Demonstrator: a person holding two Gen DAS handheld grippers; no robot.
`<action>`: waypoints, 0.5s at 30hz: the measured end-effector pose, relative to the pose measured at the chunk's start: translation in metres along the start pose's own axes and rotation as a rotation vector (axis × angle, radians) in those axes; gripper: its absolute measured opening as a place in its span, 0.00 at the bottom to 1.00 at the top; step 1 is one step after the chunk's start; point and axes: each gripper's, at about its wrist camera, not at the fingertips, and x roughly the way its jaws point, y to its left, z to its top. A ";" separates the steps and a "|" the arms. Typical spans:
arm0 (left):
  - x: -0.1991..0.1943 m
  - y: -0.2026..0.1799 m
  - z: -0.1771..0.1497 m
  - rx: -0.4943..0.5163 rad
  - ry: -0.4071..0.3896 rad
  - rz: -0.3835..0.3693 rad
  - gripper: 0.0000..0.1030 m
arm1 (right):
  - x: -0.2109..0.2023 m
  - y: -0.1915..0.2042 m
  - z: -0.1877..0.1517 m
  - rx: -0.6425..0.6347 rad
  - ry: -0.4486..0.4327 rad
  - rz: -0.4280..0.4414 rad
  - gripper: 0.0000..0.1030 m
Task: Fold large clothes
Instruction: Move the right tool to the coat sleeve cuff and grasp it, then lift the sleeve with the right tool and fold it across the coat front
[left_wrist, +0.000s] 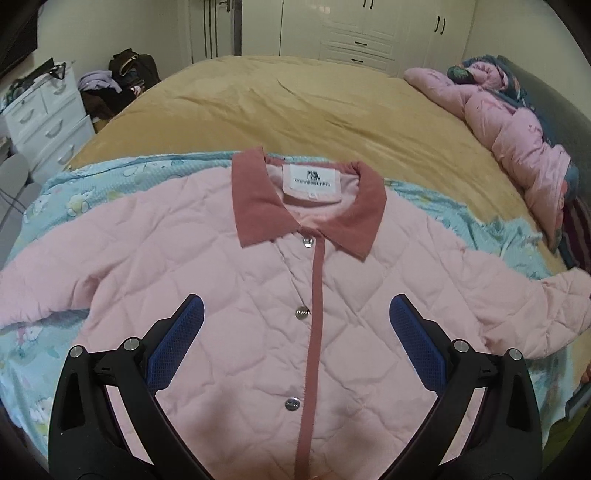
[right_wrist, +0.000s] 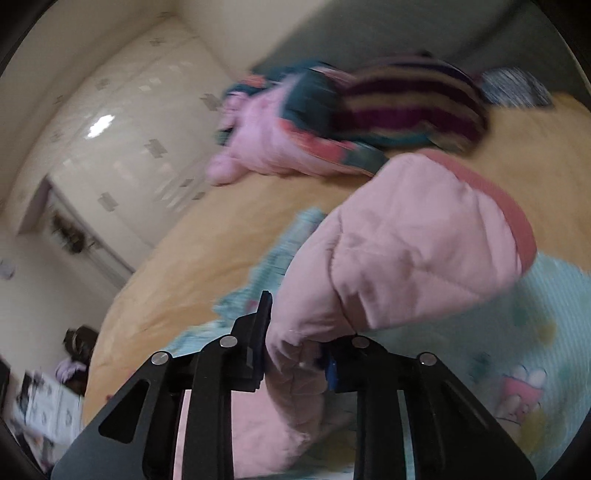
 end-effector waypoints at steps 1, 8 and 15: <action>-0.003 0.004 0.004 -0.008 -0.007 -0.008 0.92 | -0.005 0.015 0.001 -0.029 -0.005 0.025 0.21; -0.014 0.032 0.014 -0.068 -0.039 -0.068 0.92 | -0.028 0.103 0.005 -0.173 -0.051 0.158 0.20; -0.017 0.063 0.008 -0.102 -0.082 -0.058 0.92 | -0.040 0.181 -0.009 -0.313 -0.082 0.237 0.20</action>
